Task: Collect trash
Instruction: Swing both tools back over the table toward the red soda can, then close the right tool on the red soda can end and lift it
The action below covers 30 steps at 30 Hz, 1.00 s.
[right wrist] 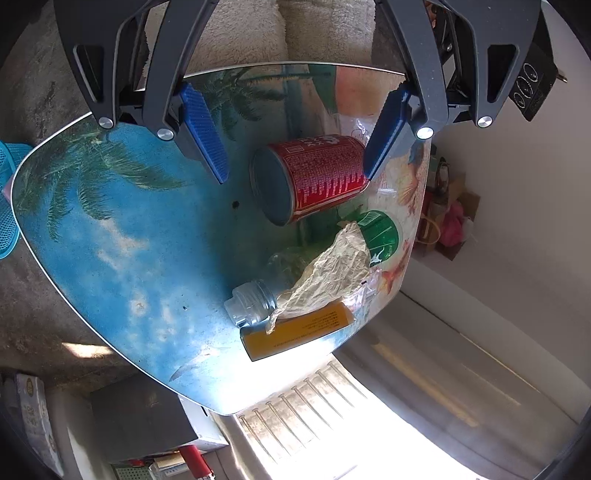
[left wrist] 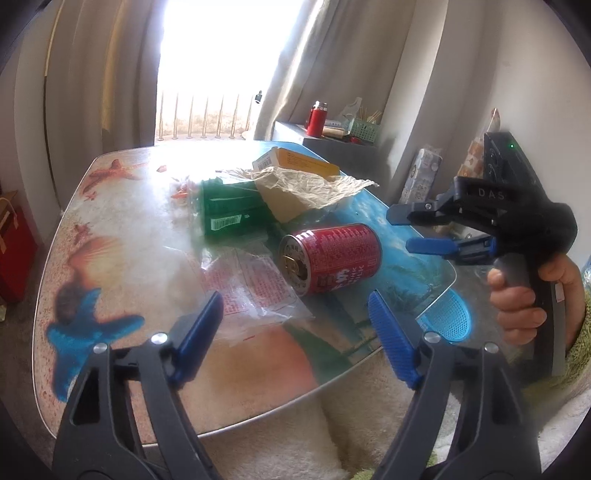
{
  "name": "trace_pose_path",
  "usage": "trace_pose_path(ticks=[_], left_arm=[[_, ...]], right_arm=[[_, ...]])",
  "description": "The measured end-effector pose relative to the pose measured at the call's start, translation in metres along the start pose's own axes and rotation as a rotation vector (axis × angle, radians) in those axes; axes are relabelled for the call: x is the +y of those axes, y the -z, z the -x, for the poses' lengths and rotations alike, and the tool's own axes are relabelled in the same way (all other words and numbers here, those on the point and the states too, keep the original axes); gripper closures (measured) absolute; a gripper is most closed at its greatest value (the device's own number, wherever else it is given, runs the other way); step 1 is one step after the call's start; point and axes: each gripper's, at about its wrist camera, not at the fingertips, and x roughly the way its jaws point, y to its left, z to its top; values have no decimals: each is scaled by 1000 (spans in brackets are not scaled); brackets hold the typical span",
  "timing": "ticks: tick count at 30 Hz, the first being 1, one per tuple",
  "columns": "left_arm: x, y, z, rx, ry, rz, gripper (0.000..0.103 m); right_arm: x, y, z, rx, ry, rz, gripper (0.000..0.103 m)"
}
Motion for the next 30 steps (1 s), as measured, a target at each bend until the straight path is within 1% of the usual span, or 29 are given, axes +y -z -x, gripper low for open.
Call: trace_pose_path(ticks=[2,4,6,8,10,13,18,20,22,23,26,28,30], left_arm=[[-2,0,-13,28,-13,-42,42],[-4,2,-26,63,-22,-82,49],[-2,4,-39,98,-37,-105,53],[5,5,-49,131,-67,-106,58],[14,5,-58,153,-97,-91,59],[29,2,-64,156,-126,-69,59],[49,-6,-64,134,-220,-57,59],[55,-10,-59,117,-241,-56,57],[59,-12,-50,90,-239,-51,52],[60,-14,-43,71,-234,-49,50],[59,-17,-23,29,-202,-41,49],[55,-18,-10,9,-149,-26,49],[50,-17,-3,11,-62,2,48]], right_arm=[[-1,-3,-5,2,7,-10,30],[-2,-6,-10,6,8,-23,34],[-5,-10,-15,12,5,-39,37],[-7,-12,-21,23,3,-53,42],[-8,-14,-27,37,-6,-67,48],[-11,-16,-35,58,-25,-90,53],[-13,-14,-47,88,-86,-131,59],[-12,-14,-48,92,-96,-132,61],[-12,-13,-49,95,-105,-134,64],[-12,-13,-49,97,-109,-138,65],[-15,-11,-48,101,-116,-157,66],[-18,-10,-45,103,-124,-179,68],[-21,-6,-43,108,-137,-202,69]])
